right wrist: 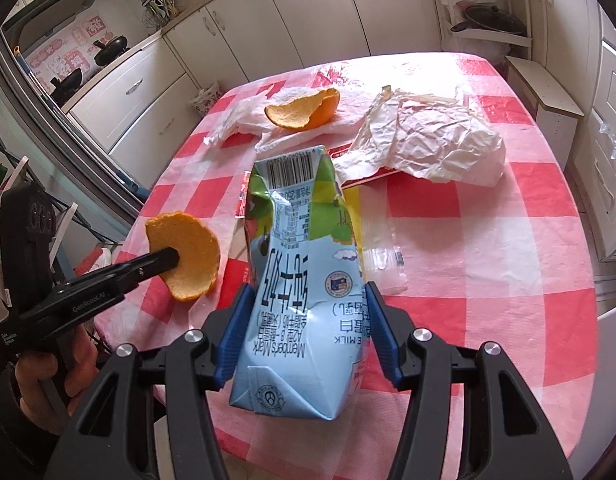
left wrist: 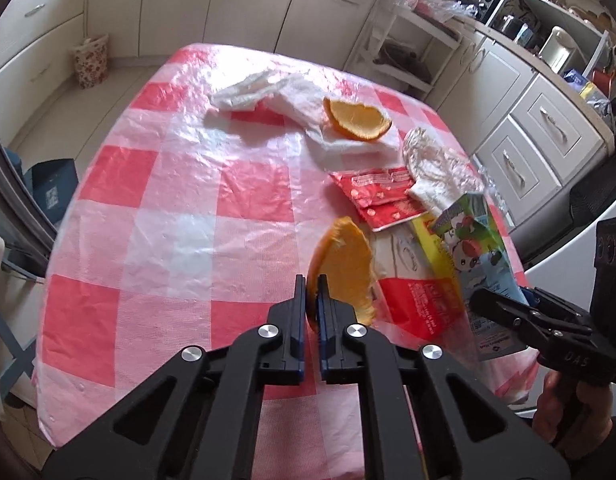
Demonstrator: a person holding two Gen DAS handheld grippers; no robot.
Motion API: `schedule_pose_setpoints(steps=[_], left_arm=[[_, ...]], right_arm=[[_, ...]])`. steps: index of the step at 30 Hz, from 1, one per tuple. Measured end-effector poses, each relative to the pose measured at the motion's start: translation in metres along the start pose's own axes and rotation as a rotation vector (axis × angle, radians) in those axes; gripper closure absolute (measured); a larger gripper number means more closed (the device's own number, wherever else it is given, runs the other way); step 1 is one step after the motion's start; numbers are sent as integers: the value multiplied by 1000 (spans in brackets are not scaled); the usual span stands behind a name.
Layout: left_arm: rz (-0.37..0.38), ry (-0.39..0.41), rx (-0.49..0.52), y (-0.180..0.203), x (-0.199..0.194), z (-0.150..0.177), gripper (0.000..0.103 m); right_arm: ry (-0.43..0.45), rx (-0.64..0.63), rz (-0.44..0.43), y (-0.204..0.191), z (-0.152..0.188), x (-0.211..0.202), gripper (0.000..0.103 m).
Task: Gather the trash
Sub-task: 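Close the left tool on the orange peel while the right tool grasps the milk carton, then drop the orange peel into the yellow bucket while the right tool drops the carton there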
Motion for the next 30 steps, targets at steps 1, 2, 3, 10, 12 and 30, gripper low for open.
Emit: schedule_pose_setpoints(steps=[1,2,3,10,12,30], left_arm=[[-5,18,-3,0,-7,0,99],[-6,30,-4,0,-13,0,99],[-4,47,-4,0,-21,2,99],[7,144,1,11,-90,35,99],[10,158,7,18,-111,53,99],[47,176,156,97,-194,176,99]], right_arm=[[9,6,-3,0,0,-4,48],[16,11,-6,0,0,-7,48],[25,18,-9,0,0,-10,48],[143,48,-92,-15,16,-66,48],[183,53,-117,-20,36,-84,48],[306,73,-116,-13,187,-171,48]])
Point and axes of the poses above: each gripper's, at about its wrist camera, not at the fingertips, and x roughly the way its jaws point, y to its right, z to its underside, the point moved 1 cm from there along x, roughly the way its jaws point, and after that the axes turned 8 degrees about x, right-handed, at the moved point
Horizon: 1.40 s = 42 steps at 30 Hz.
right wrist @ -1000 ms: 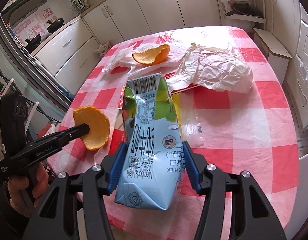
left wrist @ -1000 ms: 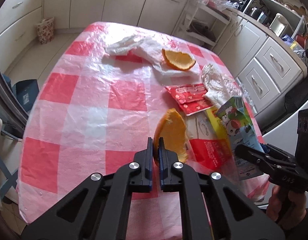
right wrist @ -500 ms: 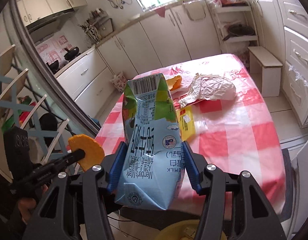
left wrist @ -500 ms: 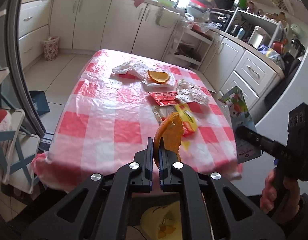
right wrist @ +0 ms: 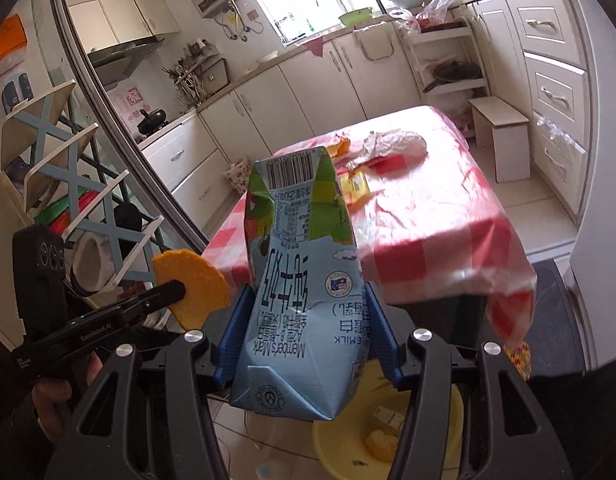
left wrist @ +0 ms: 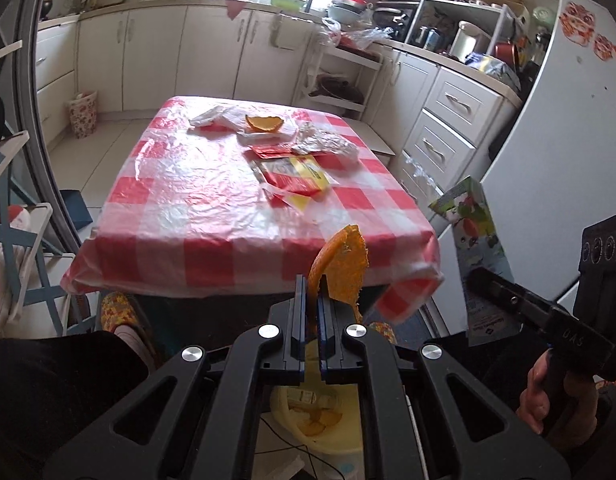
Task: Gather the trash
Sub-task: 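Drop the orange peel into the yellow bucket while the right tool drops the carton there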
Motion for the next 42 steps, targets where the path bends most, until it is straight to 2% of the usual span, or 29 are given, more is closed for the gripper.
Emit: schedule_pose_setpoints(steps=[7,11,17,24,25,29,32,36,42], left_arm=[[7,-14,58,23,-7,15,99],[13,-39,74,31,1,24,99],[10,-73,85,32,11,32,99],[42,-167,83,40,41,44,99],[52,-187,84,42,46,45,99],[65,-262,113,53,64,55,96],[52,-255,137,57,63,57,93],[16,-233,136,54,59,56,78],[-26,-217,135,49,54,54,73]], right_arm=[[-58,0,22,-2,23,-1,48],[-140,34,56,8,35,12,48],[-195,83,95,22,41,21,48],[-315,177,157,45,55,42,47],[-318,198,166,50,56,41,42],[-288,265,153,59,54,35,38],[-273,283,133,59,52,34,37],[-271,281,117,55,50,37,35],[-272,275,111,52,48,41,30]])
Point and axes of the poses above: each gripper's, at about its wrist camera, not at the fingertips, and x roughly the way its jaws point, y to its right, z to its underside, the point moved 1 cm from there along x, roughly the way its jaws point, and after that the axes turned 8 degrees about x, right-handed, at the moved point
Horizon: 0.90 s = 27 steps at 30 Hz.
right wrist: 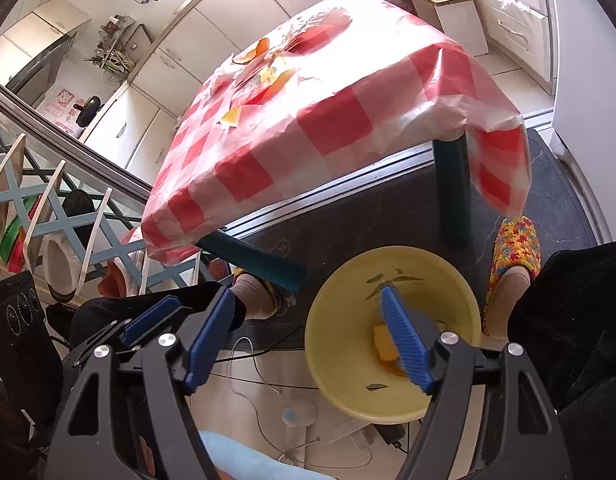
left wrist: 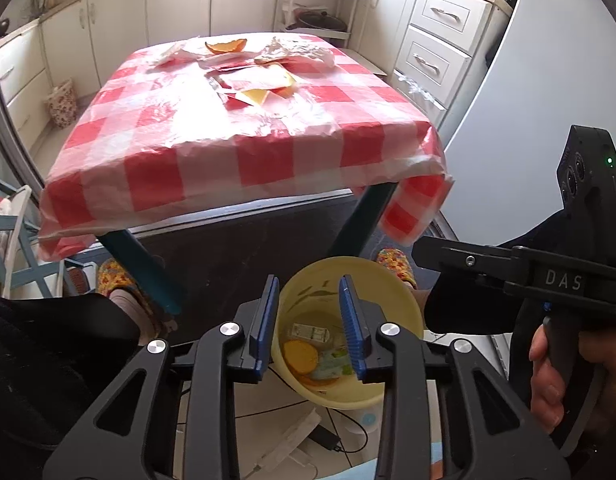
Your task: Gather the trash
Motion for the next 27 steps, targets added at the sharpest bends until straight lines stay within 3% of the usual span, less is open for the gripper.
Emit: schedule_pose_setpoints(steps=[15,27], left_arm=[[-85,54,20,-2,-11,0,51],[-112,69,-7,-9,-14,0,47]], right_arm=[[11,-19,11,-3,0,0,27],[16,-24,10,-4,0,-1,27]])
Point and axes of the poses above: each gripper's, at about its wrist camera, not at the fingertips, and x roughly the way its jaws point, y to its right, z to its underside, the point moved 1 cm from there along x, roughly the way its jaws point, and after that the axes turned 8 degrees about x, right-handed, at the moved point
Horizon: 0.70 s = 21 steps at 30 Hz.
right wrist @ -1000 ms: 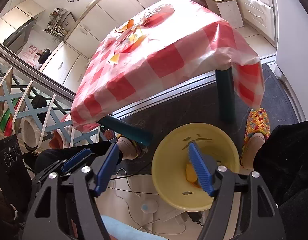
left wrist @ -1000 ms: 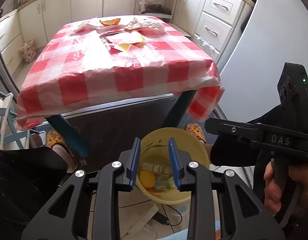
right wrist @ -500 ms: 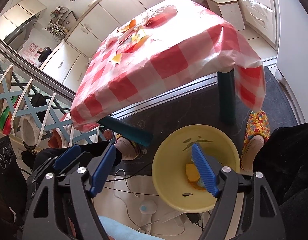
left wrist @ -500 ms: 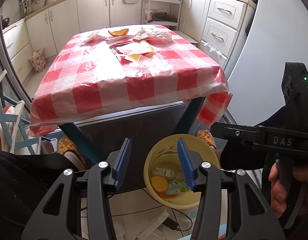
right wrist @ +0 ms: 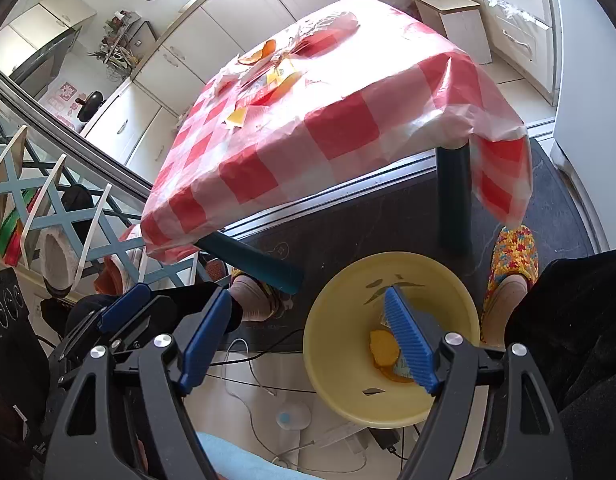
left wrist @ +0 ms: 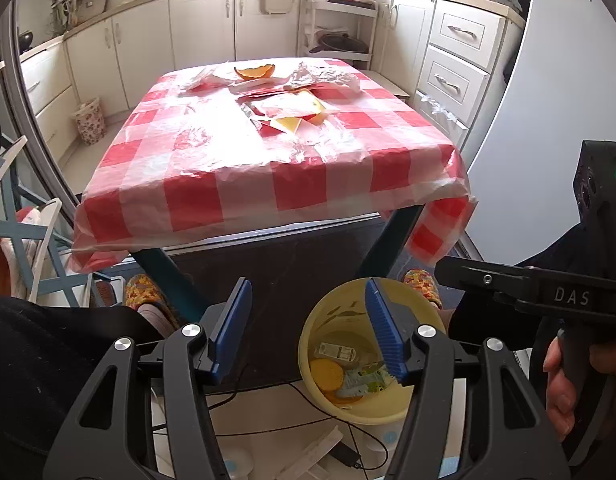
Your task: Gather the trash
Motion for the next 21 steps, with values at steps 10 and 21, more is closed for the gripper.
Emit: schedule_pose_setpoints(steps=[10,21], left_arm=[[-30,19,-26,-6,-3,-1,44],[-59,45,-44,-13,-9,-1,40]], right_arm=[[39,-5,-24,-1,-4,-7,27],[69,-22,-36,-5,-5,-12,27]])
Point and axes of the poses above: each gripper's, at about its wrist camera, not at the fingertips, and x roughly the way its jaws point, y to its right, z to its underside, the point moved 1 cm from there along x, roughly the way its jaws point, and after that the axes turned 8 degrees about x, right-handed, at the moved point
